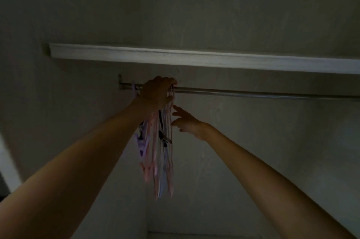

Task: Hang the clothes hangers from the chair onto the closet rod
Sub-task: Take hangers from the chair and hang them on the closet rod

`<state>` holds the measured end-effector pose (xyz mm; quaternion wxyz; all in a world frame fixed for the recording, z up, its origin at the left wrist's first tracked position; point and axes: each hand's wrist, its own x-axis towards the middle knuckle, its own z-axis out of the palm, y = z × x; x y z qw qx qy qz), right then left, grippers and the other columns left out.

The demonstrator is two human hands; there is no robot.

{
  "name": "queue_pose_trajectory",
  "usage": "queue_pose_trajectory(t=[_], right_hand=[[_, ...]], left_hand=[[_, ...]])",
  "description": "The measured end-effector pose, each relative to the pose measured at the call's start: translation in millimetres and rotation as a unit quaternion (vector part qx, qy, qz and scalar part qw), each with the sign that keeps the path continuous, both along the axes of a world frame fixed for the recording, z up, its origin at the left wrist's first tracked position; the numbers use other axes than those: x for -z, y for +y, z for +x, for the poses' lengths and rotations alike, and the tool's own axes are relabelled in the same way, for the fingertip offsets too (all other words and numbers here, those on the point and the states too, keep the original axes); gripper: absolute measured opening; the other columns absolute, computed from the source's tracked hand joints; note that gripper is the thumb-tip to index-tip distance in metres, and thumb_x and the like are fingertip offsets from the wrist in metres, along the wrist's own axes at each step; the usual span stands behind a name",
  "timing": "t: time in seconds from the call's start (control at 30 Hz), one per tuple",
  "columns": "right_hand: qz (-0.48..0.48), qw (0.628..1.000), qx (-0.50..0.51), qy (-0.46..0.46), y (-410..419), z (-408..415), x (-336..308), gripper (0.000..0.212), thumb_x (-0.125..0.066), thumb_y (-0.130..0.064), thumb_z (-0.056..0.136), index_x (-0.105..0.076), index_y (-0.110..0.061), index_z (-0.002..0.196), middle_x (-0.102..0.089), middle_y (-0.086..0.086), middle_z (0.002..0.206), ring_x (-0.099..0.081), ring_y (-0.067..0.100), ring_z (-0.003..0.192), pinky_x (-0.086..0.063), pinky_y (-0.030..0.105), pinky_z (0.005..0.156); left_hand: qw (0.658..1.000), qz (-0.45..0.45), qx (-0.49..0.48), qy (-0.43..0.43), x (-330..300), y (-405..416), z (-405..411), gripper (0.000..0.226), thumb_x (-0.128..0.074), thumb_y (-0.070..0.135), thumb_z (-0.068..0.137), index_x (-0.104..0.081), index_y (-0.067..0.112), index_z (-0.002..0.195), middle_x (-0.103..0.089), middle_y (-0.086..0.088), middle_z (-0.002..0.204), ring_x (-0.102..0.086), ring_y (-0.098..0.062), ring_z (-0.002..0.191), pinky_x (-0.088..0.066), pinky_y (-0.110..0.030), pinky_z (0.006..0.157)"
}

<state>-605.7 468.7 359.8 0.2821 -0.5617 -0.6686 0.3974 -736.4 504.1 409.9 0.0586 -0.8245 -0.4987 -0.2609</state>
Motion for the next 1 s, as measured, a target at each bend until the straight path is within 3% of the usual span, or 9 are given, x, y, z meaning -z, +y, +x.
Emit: queue_pose_trajectory(t=[0.1,0.17,0.23,0.43,0.63,0.73,0.87,0.93,1.0], right_hand=[[-0.012,0.999,0.030,-0.012,-11.1,18.5,0.9,0.056,-0.049,-0.007,0.095,-0.028,-0.015,0.146,-0.037,0.009,0.147,-0.042,0.024,0.131,-0.040,0.030,0.104],[-0.038,0.998,0.053,-0.015,-31.2,42.5,4.7,0.042,-0.050,-0.008,0.094,-0.046,-0.010,0.136,-0.051,0.012,0.137,-0.056,0.024,0.115,-0.048,0.030,0.090],[-0.061,0.996,0.066,-0.009,-60.3,73.2,13.7,0.035,-0.049,-0.006,0.093,-0.054,-0.008,0.128,-0.061,0.013,0.124,-0.060,0.021,0.097,-0.046,0.021,0.074],[-0.116,0.980,0.148,-0.062,-164.8,179.7,62.4,0.034,-0.044,-0.004,0.093,-0.056,-0.008,0.124,-0.063,0.005,0.100,-0.061,0.013,0.075,-0.044,0.018,0.067],[-0.173,0.953,0.247,-0.024,-313.5,288.2,125.5,0.028,-0.044,-0.003,0.093,-0.059,-0.007,0.116,-0.063,0.002,0.082,-0.056,0.010,0.066,-0.039,0.020,0.062],[-0.216,0.932,0.291,-0.009,-399.8,340.7,157.5,0.024,-0.045,-0.005,0.093,-0.059,-0.015,0.109,-0.065,0.004,0.088,-0.059,0.010,0.068,-0.040,0.019,0.063],[-0.240,0.899,0.364,0.021,-513.8,400.5,196.2,0.019,-0.047,0.000,0.091,-0.058,-0.012,0.100,-0.065,-0.004,0.063,-0.061,0.005,0.052,-0.042,0.014,0.050],[-0.257,0.883,0.392,0.029,-561.9,426.7,219.1,0.022,-0.043,0.003,0.091,-0.057,-0.011,0.099,-0.065,-0.009,0.051,-0.059,0.001,0.043,-0.037,0.011,0.045],[-0.264,0.864,0.425,0.050,-613.4,454.0,242.9,0.027,-0.039,0.007,0.091,-0.060,-0.010,0.093,-0.063,-0.010,0.043,-0.057,-0.001,0.037,-0.034,0.010,0.040]], left_hand=[[0.999,0.035,-0.001,-0.023,3.9,-18.2,12.4,0.049,-0.060,0.027,0.089,-0.048,0.016,0.135,-0.049,-0.006,0.138,-0.039,-0.024,0.129,-0.033,-0.031,0.104],[0.997,0.052,0.013,-0.060,11.3,-44.8,31.1,0.041,-0.057,0.027,0.090,-0.053,0.017,0.129,-0.053,-0.004,0.133,-0.042,-0.022,0.126,-0.034,-0.027,0.098],[0.995,0.035,0.031,-0.087,21.1,-75.6,55.2,0.033,-0.055,0.028,0.091,-0.058,0.020,0.123,-0.056,0.000,0.129,-0.046,-0.019,0.122,-0.037,-0.024,0.094],[0.983,-0.124,0.096,-0.091,62.5,-149.6,138.1,0.029,-0.057,0.023,0.088,-0.062,0.022,0.117,-0.065,0.006,0.118,-0.061,-0.017,0.109,-0.045,-0.025,0.093],[0.956,-0.237,0.166,-0.053,126.7,-242.3,246.1,0.024,-0.058,0.021,0.087,-0.065,0.023,0.110,-0.068,0.005,0.111,-0.064,-0.019,0.104,-0.047,-0.028,0.092],[0.928,-0.305,0.212,-0.032,164.1,-305.1,307.6,0.021,-0.058,0.021,0.085,-0.068,0.026,0.103,-0.070,0.003,0.108,-0.066,-0.020,0.101,-0.049,-0.029,0.093],[0.873,-0.407,0.270,-0.010,215.0,-381.6,386.6,0.014,-0.061,0.018,0.084,-0.068,0.030,0.087,-0.071,-0.006,0.106,-0.066,-0.024,0.101,-0.051,-0.032,0.094],[0.840,-0.461,0.286,-0.018,239.0,-410.8,421.3,0.012,-0.062,0.015,0.084,-0.069,0.025,0.084,-0.072,-0.011,0.100,-0.068,-0.023,0.092,-0.053,-0.027,0.082],[0.808,-0.510,0.295,-0.012,270.2,-441.6,461.6,0.010,-0.061,0.009,0.084,-0.070,0.012,0.089,-0.072,-0.010,0.088,-0.068,-0.015,0.071,-0.047,-0.017,0.058]])
